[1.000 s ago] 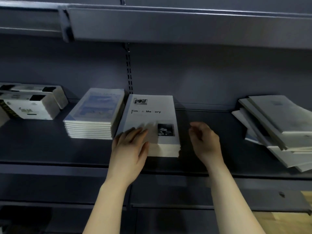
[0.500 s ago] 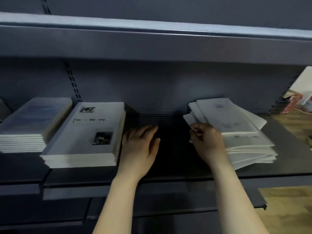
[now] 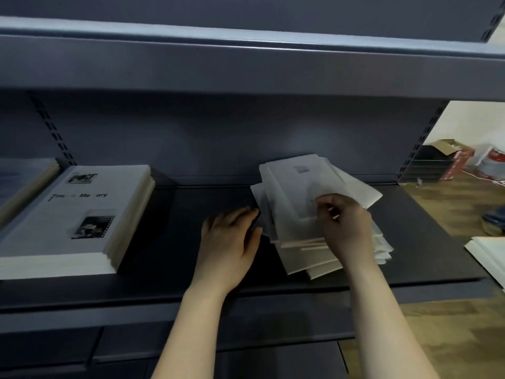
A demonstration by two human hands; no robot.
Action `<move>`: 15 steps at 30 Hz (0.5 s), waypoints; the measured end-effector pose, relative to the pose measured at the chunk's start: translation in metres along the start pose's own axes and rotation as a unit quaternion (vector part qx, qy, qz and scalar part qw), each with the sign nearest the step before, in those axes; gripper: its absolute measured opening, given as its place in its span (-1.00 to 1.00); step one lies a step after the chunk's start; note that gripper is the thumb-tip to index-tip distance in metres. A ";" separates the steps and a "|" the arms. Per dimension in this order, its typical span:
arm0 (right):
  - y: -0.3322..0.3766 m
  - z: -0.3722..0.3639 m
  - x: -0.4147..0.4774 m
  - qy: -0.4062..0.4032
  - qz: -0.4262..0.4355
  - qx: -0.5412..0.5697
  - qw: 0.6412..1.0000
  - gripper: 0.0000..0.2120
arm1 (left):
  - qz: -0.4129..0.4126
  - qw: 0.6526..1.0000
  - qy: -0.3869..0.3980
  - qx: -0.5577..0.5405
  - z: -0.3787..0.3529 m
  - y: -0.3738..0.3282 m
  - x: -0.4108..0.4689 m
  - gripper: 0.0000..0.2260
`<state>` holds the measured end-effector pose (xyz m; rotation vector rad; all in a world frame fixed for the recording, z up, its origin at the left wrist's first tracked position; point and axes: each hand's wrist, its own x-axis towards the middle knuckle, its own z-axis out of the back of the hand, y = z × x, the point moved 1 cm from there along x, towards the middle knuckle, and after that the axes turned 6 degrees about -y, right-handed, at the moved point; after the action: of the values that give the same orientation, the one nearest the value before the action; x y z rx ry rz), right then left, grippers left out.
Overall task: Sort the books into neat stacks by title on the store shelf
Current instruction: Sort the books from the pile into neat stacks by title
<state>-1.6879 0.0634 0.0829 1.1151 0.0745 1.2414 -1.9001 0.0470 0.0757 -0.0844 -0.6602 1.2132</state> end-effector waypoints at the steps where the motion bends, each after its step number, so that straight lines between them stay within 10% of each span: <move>1: -0.005 0.002 0.004 -0.014 0.008 -0.020 1.000 -0.84 | -0.001 1.000 0.000 0.001 -0.002 -0.003 0.001 -0.60; 15: -0.043 0.020 0.035 0.062 -0.164 -0.205 0.963 -0.32 | 0.010 1.000 -0.008 0.004 -0.015 -0.026 0.008 -0.64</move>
<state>-1.6316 0.0822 0.0803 0.6342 0.0885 0.9695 -1.8691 0.0488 0.0771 -0.0754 -0.6698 1.2371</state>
